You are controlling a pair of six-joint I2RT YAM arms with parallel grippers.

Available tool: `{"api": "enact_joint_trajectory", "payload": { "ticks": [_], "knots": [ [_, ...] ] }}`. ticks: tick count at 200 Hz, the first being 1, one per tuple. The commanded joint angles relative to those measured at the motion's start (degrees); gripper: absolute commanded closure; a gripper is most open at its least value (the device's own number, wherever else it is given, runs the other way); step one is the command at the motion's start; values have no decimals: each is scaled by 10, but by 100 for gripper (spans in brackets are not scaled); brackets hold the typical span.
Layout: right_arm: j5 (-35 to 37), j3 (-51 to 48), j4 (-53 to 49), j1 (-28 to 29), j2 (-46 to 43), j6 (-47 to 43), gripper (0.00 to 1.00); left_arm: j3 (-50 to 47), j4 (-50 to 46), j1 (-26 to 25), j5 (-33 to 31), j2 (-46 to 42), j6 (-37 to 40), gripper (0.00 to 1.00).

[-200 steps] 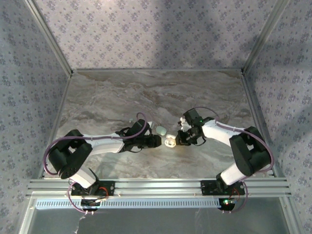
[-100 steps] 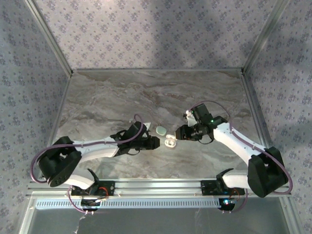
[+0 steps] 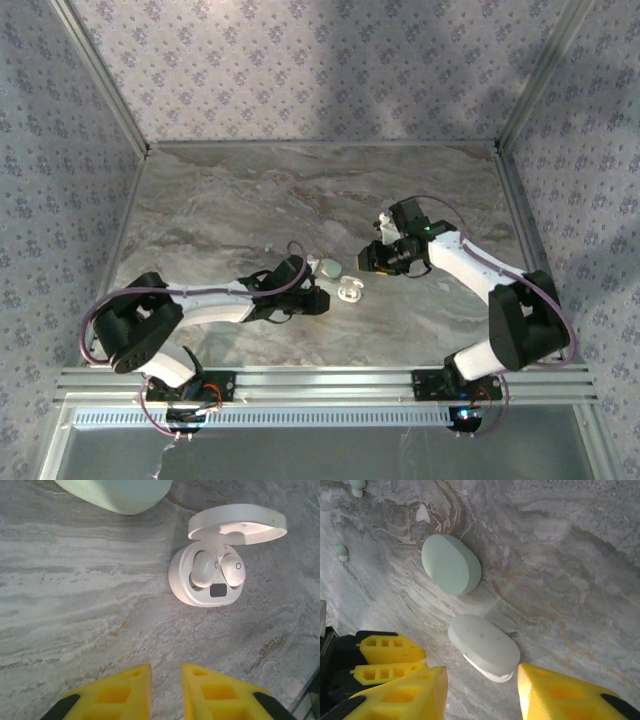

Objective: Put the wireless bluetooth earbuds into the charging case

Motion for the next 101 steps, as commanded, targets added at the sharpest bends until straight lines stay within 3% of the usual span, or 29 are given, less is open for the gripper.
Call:
{"api": "enact_joint_trajectory", "payload": {
  "ticks": [1,101],
  "knots": [
    [15,31,-20,4,30,-18,63,27,0,-1,-4,25,8,80],
    [8,58,-35,28,112,-36,75,40,40,2,14,85,0,85]
  ]
}}
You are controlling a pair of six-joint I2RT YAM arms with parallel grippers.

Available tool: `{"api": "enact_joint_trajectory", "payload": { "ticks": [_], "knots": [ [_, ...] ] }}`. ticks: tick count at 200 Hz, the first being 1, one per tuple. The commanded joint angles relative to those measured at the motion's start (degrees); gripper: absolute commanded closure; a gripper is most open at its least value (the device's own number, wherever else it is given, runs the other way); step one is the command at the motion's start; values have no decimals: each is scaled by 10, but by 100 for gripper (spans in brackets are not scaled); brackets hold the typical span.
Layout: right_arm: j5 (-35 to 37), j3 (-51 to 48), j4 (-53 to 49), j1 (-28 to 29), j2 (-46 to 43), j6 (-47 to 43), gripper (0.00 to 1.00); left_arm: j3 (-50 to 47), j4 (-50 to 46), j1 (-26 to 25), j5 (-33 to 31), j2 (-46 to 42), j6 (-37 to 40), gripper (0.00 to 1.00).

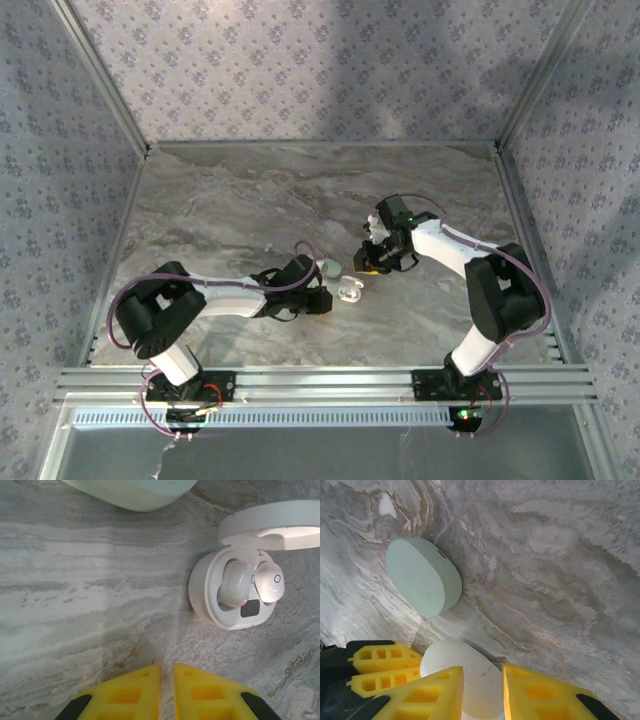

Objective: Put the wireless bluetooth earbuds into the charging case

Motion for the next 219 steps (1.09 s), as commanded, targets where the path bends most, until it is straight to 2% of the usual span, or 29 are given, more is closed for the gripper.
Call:
{"api": "enact_joint_trajectory", "payload": {
  "ticks": [1,107,195,205,219],
  "knots": [
    [0,12,-20,10,12,-10,75,17,22,1,10,17,1,85],
    [-5,-8,-19,46,7,-1,80,22,42,1,19,36,-8,85],
    [9,-15,-19,66,-15,21,80,-3,16,6,-4,-12,-6,85],
    [20,-17,-19,69,-20,29,78,-6,9,9,-8,-21,-4,84],
    [44,-20,-20,75,-29,44,68,-13,-1,15,-13,-36,0,83]
  ]
}}
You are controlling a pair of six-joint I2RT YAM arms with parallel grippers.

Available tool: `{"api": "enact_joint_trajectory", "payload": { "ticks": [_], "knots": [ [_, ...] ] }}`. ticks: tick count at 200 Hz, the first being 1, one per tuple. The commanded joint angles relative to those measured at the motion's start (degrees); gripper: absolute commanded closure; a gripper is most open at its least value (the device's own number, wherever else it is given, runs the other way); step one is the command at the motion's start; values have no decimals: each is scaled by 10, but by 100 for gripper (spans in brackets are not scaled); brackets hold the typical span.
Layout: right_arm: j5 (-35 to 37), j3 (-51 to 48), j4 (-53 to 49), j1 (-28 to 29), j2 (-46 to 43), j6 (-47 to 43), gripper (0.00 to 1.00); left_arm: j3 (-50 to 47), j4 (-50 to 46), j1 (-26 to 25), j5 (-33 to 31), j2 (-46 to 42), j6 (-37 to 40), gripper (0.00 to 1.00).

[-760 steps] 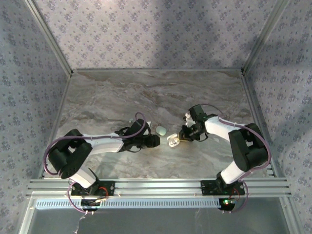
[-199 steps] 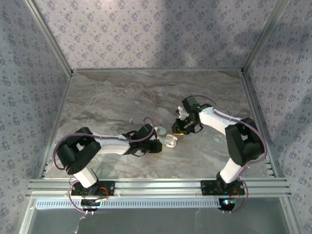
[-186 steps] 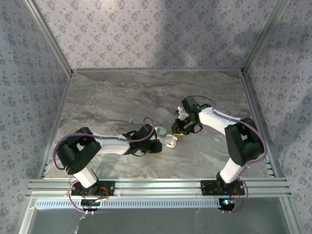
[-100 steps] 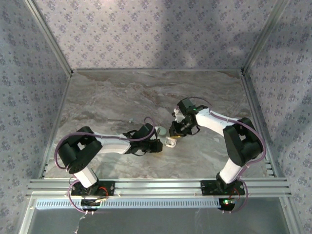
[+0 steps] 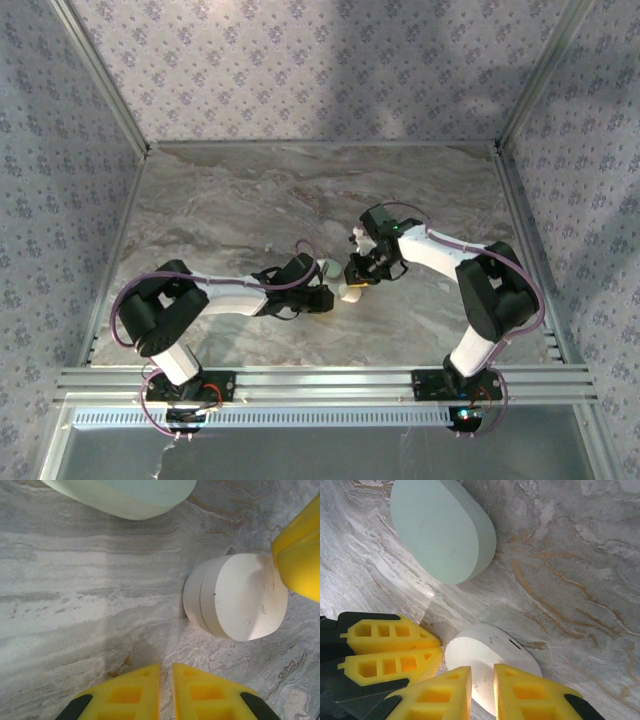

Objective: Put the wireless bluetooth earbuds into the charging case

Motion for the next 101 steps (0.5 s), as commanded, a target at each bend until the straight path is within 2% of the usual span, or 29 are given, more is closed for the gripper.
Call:
{"api": "enact_joint_trajectory", "payload": {
  "ticks": [1,35,66,101],
  "knots": [
    [38,-10,-15,10,-30,26,68,-14,-4,9,-18,-33,6,83],
    [101,-15,-32,27,-61,67,53,-43,-30,35,-32,-92,16,78],
    [157,-16,-44,38,-77,101,33,-69,-66,63,-48,-154,31,67],
    [209,-7,-59,58,-76,135,16,-85,-103,97,-57,-222,54,55]
  ]
}}
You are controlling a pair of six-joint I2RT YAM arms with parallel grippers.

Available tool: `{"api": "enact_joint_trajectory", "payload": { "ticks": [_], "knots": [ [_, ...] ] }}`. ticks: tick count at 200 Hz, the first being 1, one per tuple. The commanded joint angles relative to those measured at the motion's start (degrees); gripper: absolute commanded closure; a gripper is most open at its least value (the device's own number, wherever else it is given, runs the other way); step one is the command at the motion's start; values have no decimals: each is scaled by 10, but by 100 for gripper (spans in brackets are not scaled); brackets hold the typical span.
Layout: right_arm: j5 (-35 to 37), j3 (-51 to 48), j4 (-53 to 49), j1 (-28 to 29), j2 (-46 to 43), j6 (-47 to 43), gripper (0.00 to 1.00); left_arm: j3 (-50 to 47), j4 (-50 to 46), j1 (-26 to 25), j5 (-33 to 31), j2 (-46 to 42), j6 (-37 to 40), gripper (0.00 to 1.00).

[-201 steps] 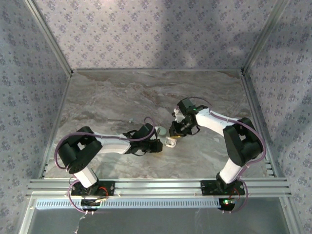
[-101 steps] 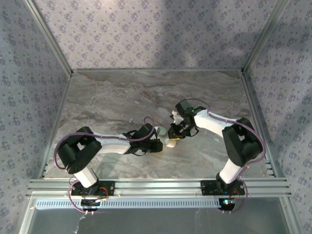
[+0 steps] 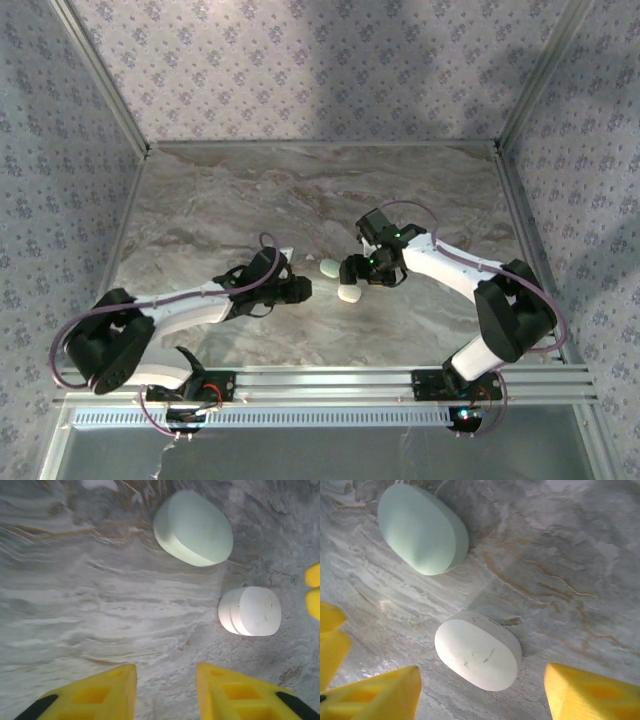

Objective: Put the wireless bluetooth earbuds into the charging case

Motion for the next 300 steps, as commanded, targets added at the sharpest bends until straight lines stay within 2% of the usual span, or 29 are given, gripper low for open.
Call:
{"api": "enact_joint_trajectory", "payload": {
  "ticks": [1,19,28,57,70,110,150,214,300],
  "knots": [
    [65,6,-33,15,-8,42,15,-11,-39,18,-16,-42,24,54],
    [88,8,-37,30,-4,73,9,-16,-51,26,-19,-82,38,44],
    [100,7,-36,39,-2,87,0,-19,-55,27,-19,-101,45,37],
    [127,18,-41,65,13,131,0,-34,-59,32,-26,-166,58,9],
    [155,32,-60,78,25,158,0,-41,-62,33,-31,-192,62,0],
    [170,58,-61,110,64,213,0,-60,-82,39,-57,-260,67,0],
    [169,73,-51,118,96,247,1,-70,-96,50,-55,-293,75,0],
    [173,108,-88,123,148,290,21,-76,-89,60,-43,-291,78,0],
    [170,102,-94,124,167,310,32,-83,-85,62,-39,-291,75,0]
  ]
}}
